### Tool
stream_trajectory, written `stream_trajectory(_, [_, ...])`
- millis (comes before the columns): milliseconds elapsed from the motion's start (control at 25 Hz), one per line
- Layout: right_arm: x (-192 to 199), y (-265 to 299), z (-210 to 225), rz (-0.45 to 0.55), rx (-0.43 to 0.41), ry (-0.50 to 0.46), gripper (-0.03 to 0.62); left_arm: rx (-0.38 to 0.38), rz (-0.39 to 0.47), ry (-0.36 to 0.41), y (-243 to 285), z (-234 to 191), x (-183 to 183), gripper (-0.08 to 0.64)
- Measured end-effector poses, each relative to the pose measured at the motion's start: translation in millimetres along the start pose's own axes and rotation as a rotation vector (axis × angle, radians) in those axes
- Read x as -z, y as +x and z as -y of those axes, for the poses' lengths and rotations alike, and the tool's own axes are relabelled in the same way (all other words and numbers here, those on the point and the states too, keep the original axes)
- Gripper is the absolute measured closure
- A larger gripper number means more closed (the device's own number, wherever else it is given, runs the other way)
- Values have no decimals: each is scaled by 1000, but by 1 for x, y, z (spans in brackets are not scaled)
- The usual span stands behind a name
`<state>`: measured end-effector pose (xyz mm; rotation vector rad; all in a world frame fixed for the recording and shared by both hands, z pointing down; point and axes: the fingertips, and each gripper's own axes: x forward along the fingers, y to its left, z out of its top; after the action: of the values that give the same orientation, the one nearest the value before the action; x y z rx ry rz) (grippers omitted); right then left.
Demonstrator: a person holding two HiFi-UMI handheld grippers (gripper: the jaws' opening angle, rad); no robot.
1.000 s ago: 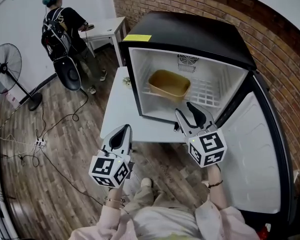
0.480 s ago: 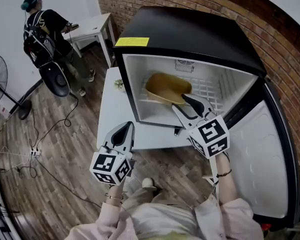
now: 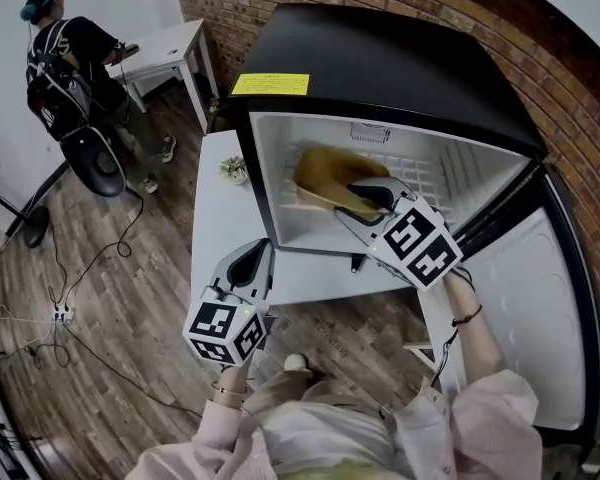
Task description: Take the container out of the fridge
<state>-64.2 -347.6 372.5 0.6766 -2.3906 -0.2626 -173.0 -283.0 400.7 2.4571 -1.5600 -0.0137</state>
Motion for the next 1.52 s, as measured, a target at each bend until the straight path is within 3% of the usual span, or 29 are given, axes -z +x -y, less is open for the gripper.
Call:
stream_trajectory(360, [11,20,-7,-177,-127,-75,437,67,-21,-19,13,-7,8,568])
stream_trajectory(600, [20,28,-12,-251,-147,-115,440,89,-28,-29,17,-11,13,568])
stream_trajectory(1080, [22,30,-13,-297,-201,-207,555,74,-16,-46,25,-6,6,568])
stream_trajectory(1520, [21,27,-9,-289,-222,-275,565,49,-12,-50,30,-2,7,568])
